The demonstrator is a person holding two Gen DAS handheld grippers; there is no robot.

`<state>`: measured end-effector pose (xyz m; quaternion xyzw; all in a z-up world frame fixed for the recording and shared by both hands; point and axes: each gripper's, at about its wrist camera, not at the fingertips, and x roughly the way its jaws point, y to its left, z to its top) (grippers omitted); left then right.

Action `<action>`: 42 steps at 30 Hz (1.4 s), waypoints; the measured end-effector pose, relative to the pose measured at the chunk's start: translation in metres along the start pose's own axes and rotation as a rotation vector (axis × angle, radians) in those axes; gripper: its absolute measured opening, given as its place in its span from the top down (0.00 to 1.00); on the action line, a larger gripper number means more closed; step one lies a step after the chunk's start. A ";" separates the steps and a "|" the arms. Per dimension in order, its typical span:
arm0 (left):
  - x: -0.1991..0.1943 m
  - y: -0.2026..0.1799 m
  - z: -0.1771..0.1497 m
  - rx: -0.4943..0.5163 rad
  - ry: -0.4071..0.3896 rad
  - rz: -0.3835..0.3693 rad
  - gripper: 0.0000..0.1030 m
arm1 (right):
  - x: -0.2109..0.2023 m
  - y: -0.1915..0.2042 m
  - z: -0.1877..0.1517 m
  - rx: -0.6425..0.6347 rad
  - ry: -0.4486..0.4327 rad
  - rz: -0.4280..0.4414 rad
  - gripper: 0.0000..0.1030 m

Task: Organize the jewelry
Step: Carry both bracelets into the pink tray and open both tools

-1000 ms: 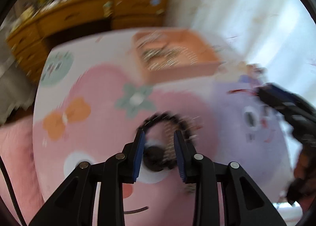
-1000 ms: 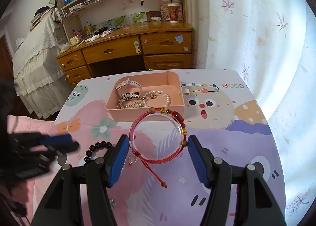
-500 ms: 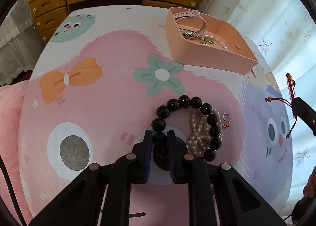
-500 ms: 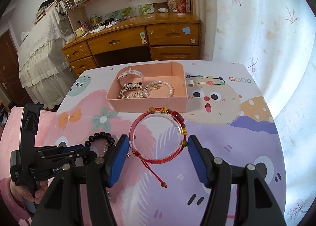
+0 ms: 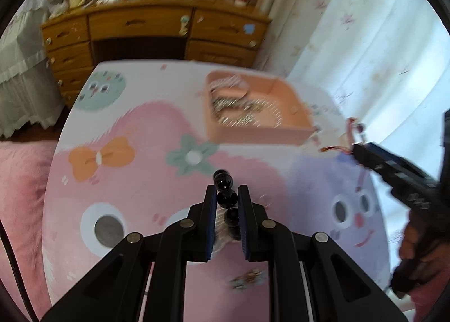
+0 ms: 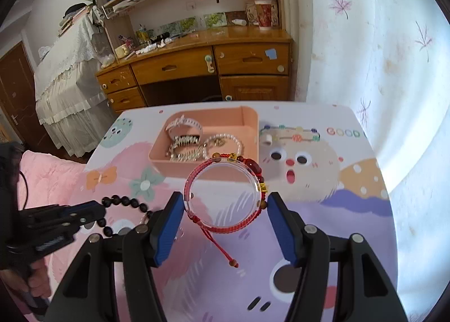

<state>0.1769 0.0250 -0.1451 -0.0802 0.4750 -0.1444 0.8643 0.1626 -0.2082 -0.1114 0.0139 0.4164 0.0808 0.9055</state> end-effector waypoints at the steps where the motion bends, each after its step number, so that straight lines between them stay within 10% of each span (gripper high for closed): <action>1: -0.006 -0.008 0.006 0.017 -0.014 -0.008 0.88 | 0.000 -0.002 0.002 -0.004 -0.005 0.004 0.40; 18: -0.029 -0.056 0.091 0.070 -0.283 -0.031 0.88 | 0.019 -0.015 0.046 -0.062 -0.115 0.122 0.40; 25: 0.005 -0.066 0.120 0.104 -0.254 -0.012 0.87 | 0.040 -0.008 0.064 -0.048 -0.121 0.207 0.40; 29: 0.024 -0.067 0.123 0.112 -0.201 0.056 0.29 | 0.070 -0.012 0.061 -0.005 -0.033 0.268 0.37; 42: 0.020 -0.046 0.069 0.049 -0.036 0.164 0.17 | 0.054 -0.059 0.033 0.164 0.022 0.193 0.31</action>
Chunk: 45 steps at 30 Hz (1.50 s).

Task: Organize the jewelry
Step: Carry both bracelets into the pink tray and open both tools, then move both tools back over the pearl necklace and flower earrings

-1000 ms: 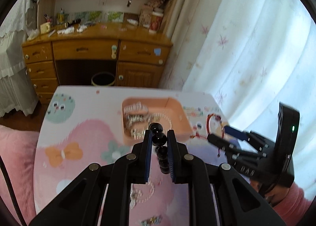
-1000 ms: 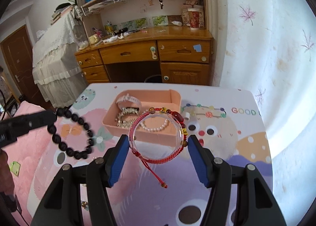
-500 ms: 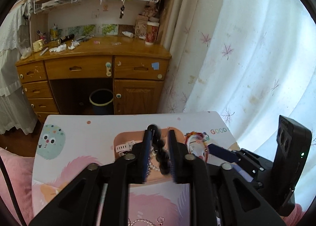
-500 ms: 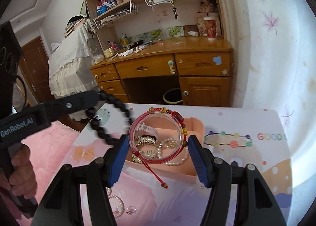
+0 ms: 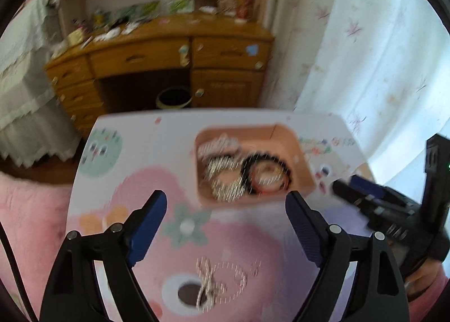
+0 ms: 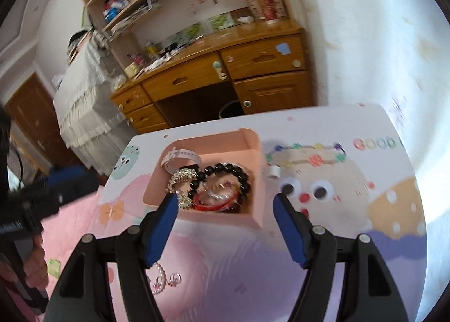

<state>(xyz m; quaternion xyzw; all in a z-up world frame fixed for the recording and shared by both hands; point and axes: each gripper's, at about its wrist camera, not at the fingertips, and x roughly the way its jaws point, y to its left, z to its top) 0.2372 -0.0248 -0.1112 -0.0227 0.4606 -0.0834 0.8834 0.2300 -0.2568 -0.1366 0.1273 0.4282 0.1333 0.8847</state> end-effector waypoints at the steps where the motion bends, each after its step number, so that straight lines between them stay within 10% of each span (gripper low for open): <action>1: -0.001 0.001 -0.008 -0.011 0.011 0.001 0.17 | -0.003 -0.005 -0.004 0.021 0.016 -0.006 0.30; 14: -0.003 0.020 -0.139 -0.133 0.258 0.158 0.17 | -0.047 -0.049 -0.071 0.223 0.207 -0.023 0.30; 26: -0.004 0.006 -0.189 -0.237 0.289 0.063 0.17 | -0.031 -0.035 -0.130 0.349 0.405 0.034 0.31; 40: 0.001 -0.014 -0.203 -0.133 0.074 0.159 0.18 | 0.017 0.039 -0.106 -0.145 0.433 0.109 0.43; 45: 0.001 -0.004 -0.201 -0.159 0.055 0.144 0.50 | 0.025 0.073 -0.115 -0.374 0.458 0.188 0.60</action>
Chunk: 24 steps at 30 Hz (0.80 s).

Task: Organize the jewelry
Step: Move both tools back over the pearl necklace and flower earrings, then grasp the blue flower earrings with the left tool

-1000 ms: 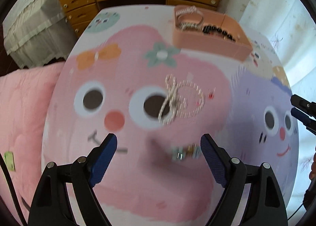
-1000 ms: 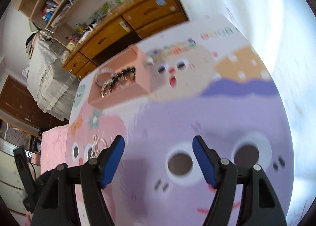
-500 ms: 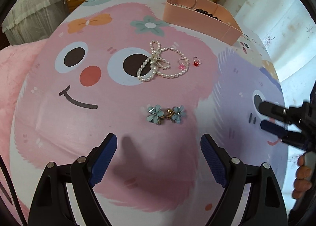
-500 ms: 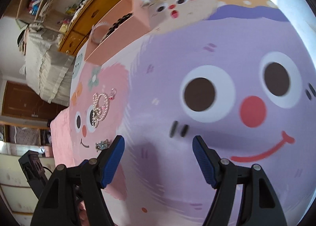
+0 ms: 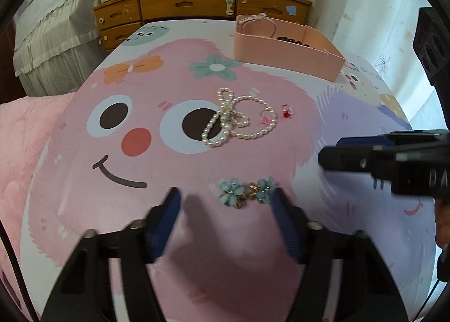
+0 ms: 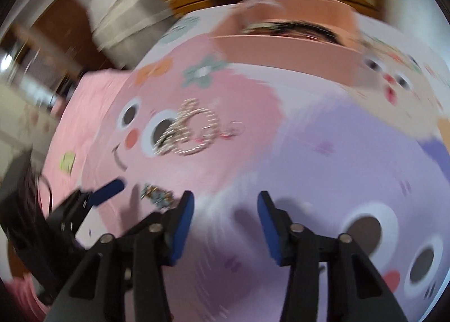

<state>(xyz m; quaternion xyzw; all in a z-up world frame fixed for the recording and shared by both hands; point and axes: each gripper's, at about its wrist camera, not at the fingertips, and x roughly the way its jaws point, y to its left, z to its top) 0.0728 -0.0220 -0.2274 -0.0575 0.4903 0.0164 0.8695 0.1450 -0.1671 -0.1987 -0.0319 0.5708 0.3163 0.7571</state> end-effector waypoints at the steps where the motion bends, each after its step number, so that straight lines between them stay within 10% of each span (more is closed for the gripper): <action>1: 0.002 0.002 0.001 -0.009 0.001 -0.002 0.53 | 0.002 0.004 -0.001 -0.028 0.006 0.001 0.62; 10: 0.005 0.018 -0.003 -0.082 -0.018 -0.058 0.85 | 0.019 0.032 0.001 -0.173 0.042 0.018 0.65; 24: -0.005 0.034 -0.001 -0.100 -0.060 -0.095 0.95 | 0.039 0.078 -0.007 -0.432 0.010 -0.053 0.65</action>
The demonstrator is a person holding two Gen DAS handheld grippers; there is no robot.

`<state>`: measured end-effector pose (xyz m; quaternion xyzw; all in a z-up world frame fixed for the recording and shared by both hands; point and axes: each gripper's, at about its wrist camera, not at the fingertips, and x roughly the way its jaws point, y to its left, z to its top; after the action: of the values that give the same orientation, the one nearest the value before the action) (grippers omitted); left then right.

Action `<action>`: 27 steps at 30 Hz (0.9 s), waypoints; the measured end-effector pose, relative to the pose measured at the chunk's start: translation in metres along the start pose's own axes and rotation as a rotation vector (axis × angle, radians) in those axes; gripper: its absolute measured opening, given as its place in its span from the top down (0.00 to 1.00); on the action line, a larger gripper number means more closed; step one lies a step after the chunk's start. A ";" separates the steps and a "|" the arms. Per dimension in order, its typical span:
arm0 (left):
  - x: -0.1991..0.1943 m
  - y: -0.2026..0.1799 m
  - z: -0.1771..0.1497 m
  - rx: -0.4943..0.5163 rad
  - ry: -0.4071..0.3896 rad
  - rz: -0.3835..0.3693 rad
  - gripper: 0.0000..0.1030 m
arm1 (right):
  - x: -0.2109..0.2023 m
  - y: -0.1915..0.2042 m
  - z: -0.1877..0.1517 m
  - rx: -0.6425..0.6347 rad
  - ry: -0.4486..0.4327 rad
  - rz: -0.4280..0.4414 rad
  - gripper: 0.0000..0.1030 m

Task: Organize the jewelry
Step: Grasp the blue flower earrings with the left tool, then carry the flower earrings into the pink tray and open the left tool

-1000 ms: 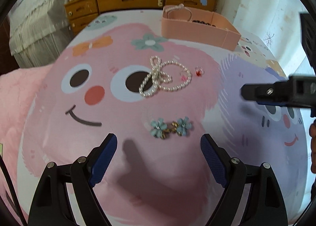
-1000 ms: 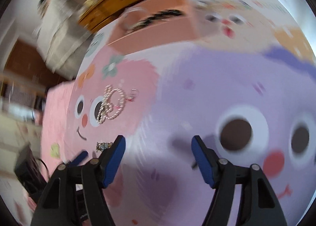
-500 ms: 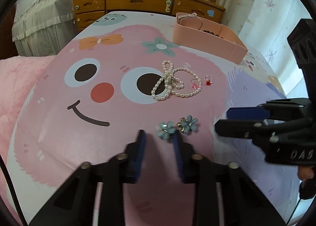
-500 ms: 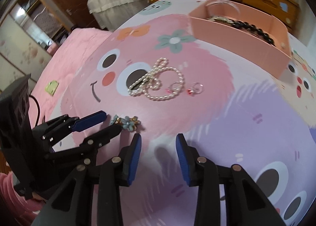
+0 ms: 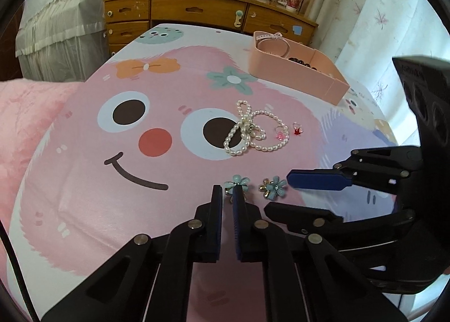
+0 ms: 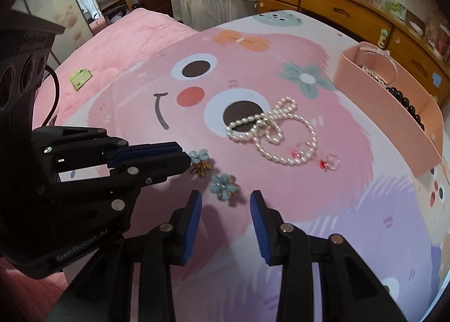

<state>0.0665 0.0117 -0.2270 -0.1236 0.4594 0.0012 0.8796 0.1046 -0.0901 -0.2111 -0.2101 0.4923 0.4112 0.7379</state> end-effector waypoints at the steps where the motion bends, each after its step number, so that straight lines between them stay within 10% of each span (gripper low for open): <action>1: 0.000 0.003 0.001 -0.012 0.002 -0.019 0.95 | 0.001 0.001 0.001 -0.007 -0.005 -0.007 0.65; 8: 0.005 0.008 0.012 -0.041 0.034 -0.095 0.63 | 0.004 0.008 0.002 -0.042 -0.014 -0.028 0.81; 13: 0.015 -0.004 0.012 0.011 0.058 -0.058 0.64 | -0.001 0.009 -0.001 -0.048 -0.018 -0.052 0.81; 16: 0.021 -0.006 0.012 0.013 0.069 -0.034 0.82 | -0.007 0.004 -0.007 -0.038 -0.010 -0.070 0.81; 27: -0.001 -0.015 0.043 0.071 0.023 -0.037 0.83 | -0.037 -0.045 -0.007 0.190 -0.065 -0.063 0.81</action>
<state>0.1026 0.0065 -0.1997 -0.1008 0.4670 -0.0328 0.8779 0.1311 -0.1359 -0.1853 -0.1412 0.4978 0.3460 0.7826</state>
